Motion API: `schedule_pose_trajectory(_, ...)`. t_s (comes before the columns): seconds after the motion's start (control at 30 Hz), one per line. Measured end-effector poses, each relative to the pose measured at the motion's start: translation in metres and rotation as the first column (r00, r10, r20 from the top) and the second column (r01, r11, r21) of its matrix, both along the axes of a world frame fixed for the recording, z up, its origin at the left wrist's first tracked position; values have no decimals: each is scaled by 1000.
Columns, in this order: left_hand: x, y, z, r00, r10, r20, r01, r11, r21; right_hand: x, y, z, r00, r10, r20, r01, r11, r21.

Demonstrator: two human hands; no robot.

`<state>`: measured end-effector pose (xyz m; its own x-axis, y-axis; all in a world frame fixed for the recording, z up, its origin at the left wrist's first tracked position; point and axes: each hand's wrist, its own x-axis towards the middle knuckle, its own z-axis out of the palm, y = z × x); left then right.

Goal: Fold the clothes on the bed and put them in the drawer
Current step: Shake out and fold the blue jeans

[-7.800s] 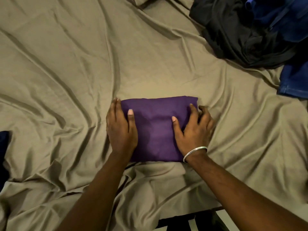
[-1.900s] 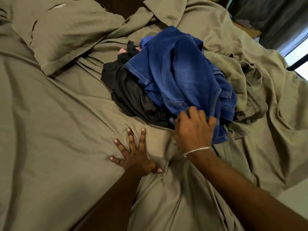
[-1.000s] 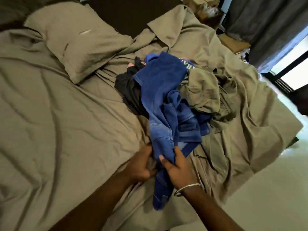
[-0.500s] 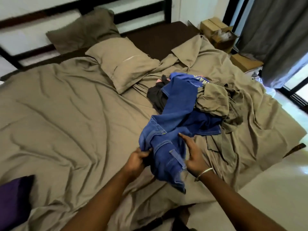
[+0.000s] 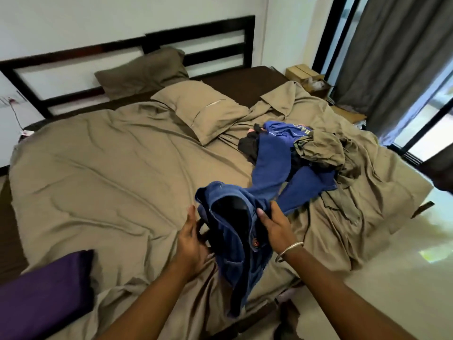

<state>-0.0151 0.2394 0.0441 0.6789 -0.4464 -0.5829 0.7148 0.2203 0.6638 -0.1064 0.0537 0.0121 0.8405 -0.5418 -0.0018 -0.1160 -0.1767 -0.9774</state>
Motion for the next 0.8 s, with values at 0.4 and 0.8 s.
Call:
schedule_pose_trajectory(0.4,-25,25,13,385,-398,832,-143,866,480,-10,39,51,996,46,81,-71,937,343)
schedule_pose_trajectory(0.8,1,-47,79,473,-591,653,-135,684,717,-14,19,66,995,-98,-8,90,946,-311)
